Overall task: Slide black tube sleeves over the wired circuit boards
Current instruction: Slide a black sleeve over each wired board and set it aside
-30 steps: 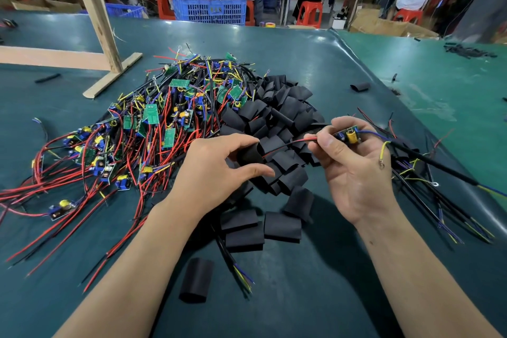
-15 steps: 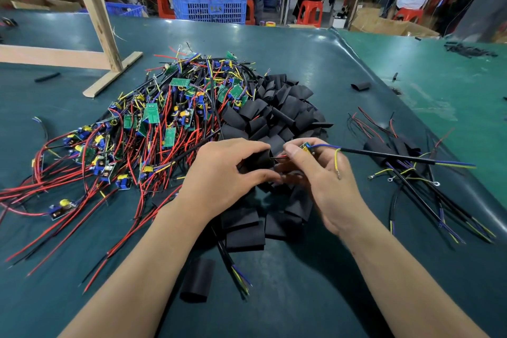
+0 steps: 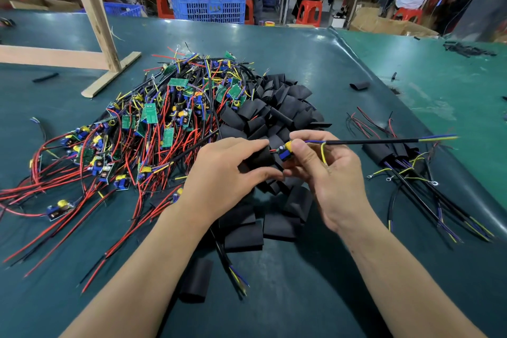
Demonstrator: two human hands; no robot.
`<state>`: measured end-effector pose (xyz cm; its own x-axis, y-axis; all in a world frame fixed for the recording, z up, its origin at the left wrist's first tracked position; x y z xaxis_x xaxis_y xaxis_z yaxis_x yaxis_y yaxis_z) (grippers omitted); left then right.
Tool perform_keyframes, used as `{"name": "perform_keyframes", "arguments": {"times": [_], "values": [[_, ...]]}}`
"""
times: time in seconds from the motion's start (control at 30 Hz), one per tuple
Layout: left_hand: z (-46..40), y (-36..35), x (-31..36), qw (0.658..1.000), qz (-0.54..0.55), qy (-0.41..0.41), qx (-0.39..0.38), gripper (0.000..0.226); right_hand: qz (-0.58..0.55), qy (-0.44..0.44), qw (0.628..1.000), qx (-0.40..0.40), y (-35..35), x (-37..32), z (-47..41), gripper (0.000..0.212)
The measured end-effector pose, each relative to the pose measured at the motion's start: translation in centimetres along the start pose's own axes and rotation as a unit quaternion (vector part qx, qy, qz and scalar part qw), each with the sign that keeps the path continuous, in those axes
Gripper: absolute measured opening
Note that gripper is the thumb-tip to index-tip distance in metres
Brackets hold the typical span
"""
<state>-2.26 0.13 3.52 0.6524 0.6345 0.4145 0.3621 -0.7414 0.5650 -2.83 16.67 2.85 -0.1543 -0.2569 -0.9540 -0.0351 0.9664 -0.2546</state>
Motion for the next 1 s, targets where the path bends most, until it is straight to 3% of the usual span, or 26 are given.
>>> {"name": "perform_keyframes", "arguments": {"times": [0.13, 0.3, 0.8, 1.0], "values": [[0.0, -0.2, -0.1, 0.999, 0.016, -0.003, -0.028, 0.05, 0.026, -0.025, 0.999, -0.011, -0.1, 0.2, 0.0, 0.011], [0.1, -0.2, -0.2, 0.997, 0.044, -0.023, -0.064, 0.049, 0.014, -0.044, 0.999, -0.009, 0.4, 0.0, -0.2, 0.026], [0.3, -0.2, -0.6, 0.994, 0.1, 0.041, -0.019, 0.03, -0.019, -0.069, 0.997, 0.013, 0.8, 0.3, -0.5, 0.019], [0.2, 0.0, -0.7, 0.993, 0.11, 0.012, -0.034, 0.031, -0.043, -0.092, 0.995, -0.011, 1.1, 0.6, -0.6, 0.023]]}}
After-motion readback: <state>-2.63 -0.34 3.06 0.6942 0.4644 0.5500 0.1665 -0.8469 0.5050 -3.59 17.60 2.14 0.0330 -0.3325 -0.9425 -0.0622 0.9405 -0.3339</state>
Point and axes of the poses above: each hand's wrist, its own z-axis away from the middle knuckle, its own y-axis out of the back of the hand, x = y × z, the point moved 3 cm from there along -z, towards the middle knuckle, and after that the axes turned 4 degrees about -y, right-handed, at the moved point
